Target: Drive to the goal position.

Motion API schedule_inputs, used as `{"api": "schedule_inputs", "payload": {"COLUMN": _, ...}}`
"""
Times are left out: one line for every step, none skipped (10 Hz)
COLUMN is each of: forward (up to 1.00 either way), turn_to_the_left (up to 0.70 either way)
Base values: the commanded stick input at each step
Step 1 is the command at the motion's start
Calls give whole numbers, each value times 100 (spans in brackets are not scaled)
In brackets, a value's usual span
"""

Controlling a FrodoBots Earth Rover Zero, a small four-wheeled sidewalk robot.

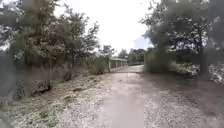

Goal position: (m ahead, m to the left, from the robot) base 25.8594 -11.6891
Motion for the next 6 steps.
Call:
{"api": "schedule_inputs", "payload": {"forward": 70, "turn_to_the_left": 0}}
{"api": "schedule_inputs", "payload": {"forward": 70, "turn_to_the_left": 0}}
{"api": "schedule_inputs", "payload": {"forward": 70, "turn_to_the_left": 0}}
{"api": "schedule_inputs", "payload": {"forward": 70, "turn_to_the_left": 0}}
{"api": "schedule_inputs", "payload": {"forward": 70, "turn_to_the_left": 0}}
{"api": "schedule_inputs", "payload": {"forward": 70, "turn_to_the_left": 0}}
